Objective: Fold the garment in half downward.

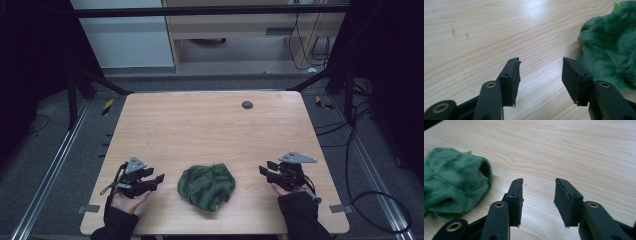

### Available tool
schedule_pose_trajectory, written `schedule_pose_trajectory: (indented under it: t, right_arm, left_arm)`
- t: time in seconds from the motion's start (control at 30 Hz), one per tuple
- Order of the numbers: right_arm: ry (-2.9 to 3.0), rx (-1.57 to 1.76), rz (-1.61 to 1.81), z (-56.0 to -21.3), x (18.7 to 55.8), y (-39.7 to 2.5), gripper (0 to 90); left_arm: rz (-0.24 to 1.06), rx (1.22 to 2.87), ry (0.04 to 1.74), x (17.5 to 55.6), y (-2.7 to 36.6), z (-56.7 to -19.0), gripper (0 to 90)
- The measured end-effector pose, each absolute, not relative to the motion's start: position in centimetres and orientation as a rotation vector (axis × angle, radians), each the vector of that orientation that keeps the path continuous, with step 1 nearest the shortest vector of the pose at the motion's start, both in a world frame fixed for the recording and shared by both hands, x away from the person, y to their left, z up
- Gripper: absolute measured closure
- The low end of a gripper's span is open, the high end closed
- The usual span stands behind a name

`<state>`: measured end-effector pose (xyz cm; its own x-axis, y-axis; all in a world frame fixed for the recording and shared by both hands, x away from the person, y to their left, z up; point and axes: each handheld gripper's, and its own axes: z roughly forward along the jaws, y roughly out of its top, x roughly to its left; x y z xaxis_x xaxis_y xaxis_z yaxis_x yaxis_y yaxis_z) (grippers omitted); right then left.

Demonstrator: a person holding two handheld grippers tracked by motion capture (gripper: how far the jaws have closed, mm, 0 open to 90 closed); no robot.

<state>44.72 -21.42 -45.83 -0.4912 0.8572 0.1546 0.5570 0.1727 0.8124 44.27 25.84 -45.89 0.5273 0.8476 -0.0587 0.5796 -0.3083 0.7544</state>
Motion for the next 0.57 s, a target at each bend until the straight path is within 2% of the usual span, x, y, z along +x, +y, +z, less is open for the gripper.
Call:
schedule_pose_trajectory:
  t: [0.37, 0.57]
  right_arm:
    - [2.072, 1.419, 1.128, -47.0, 45.2, -23.9, 43.7]
    - [2.051, 1.459, 1.099, -47.4, 45.5, -24.5, 37.1]
  left_arm:
    - [0.49, 2.012, 1.22, 44.7, 28.2, -46.7, 36.4]
    - [0.495, 2.0, 1.242, 44.9, 28.9, -47.0, 34.0]
